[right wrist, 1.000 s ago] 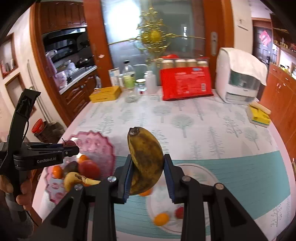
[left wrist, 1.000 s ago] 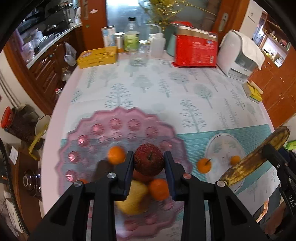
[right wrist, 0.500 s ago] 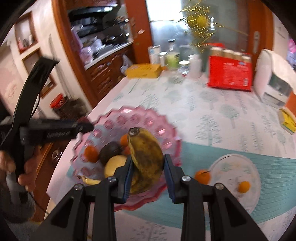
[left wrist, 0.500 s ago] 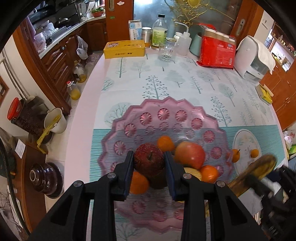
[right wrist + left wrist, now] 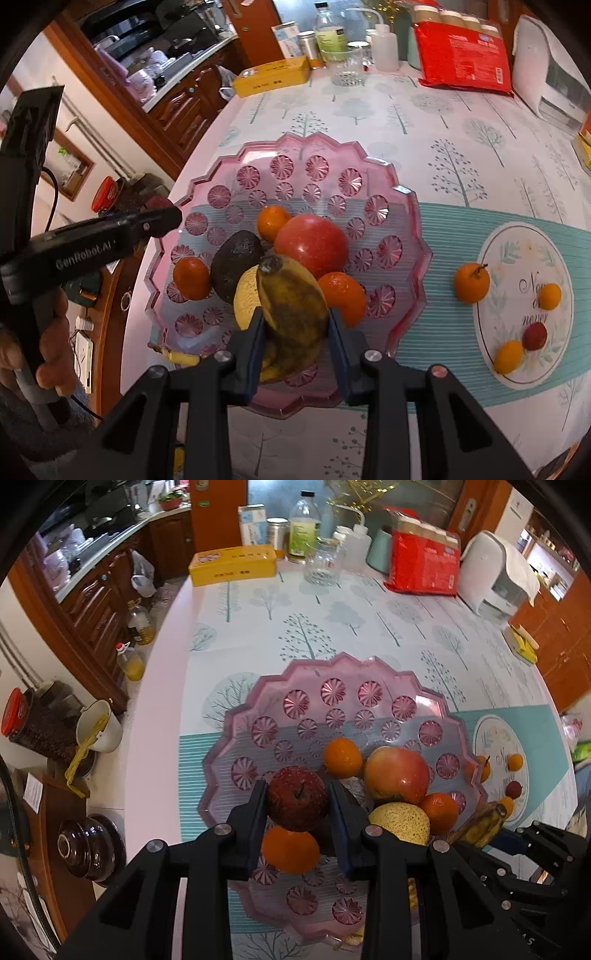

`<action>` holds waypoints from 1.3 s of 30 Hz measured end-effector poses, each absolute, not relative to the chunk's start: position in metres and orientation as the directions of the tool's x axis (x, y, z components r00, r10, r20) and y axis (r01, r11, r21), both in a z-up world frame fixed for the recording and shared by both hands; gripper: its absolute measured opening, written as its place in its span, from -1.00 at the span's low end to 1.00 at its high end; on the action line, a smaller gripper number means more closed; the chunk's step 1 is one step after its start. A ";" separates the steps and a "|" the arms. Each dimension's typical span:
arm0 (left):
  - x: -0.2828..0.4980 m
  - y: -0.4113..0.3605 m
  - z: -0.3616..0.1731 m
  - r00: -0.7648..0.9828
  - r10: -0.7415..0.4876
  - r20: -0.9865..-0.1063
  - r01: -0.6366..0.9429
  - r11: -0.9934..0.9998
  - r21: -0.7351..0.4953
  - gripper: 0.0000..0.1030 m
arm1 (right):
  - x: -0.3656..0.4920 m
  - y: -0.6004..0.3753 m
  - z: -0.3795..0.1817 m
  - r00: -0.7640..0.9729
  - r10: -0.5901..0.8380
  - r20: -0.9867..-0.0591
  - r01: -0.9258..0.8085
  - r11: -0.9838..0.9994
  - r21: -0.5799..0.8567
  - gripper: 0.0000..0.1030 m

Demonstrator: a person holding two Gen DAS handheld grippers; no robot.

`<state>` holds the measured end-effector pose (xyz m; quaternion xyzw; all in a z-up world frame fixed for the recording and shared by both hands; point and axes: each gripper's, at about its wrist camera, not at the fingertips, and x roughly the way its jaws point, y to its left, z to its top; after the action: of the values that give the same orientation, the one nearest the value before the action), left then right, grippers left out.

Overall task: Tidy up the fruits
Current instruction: 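Carry the red apple into the pink bowl while the right gripper carries the banana there, then open both grippers to release the apple and banana in the bowl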

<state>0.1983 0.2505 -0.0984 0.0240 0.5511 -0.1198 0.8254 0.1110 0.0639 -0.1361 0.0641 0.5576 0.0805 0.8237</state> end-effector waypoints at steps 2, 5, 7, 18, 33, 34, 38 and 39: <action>0.201 0.247 -0.102 0.355 -0.178 -0.918 0.243 0.966 -0.093 -0.40 | 0.111 0.066 -0.133 0.378 0.167 -0.911 -0.054 0.986 0.159 -0.35; 0.203 0.242 -0.104 0.346 -0.185 -0.920 0.262 0.960 -0.095 -0.40 | 0.110 0.064 -0.128 0.406 0.129 -0.905 -0.034 0.991 0.126 -0.23; 0.204 0.239 -0.106 0.340 -0.188 -0.922 0.275 0.957 -0.094 -0.40 | 0.109 0.060 -0.124 0.425 0.110 -0.898 -0.015 0.993 0.115 -0.14; 0.206 0.224 -0.114 0.306 -0.189 -0.933 0.333 0.939 -0.081 -0.18 | 0.112 0.050 -0.118 0.459 0.076 -0.885 0.045 0.993 0.109 -0.09; 0.195 0.224 -0.106 0.324 -0.156 -0.933 0.318 0.947 -0.048 0.34 | 0.107 0.051 -0.112 0.490 0.085 -0.867 0.029 0.993 0.114 -0.09; 0.194 0.223 -0.105 0.328 -0.154 -0.932 0.317 0.947 -0.045 0.35 | 0.106 0.051 -0.111 0.493 0.087 -0.865 0.027 0.993 0.115 -0.09; 0.189 0.222 -0.101 0.341 -0.146 -0.929 0.315 0.948 -0.033 0.41 | 0.103 0.050 -0.109 0.502 0.092 -0.860 0.020 0.993 0.117 -0.09; 0.188 0.221 -0.100 0.343 -0.144 -0.928 0.314 0.949 -0.031 0.42 | 0.102 0.050 -0.109 0.504 0.093 -0.859 0.019 0.993 0.119 -0.09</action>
<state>0.1876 0.2214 -0.0997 0.0765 0.5557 -0.1402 0.8159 0.1020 0.0497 -0.1087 0.0563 0.4975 0.0214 0.8653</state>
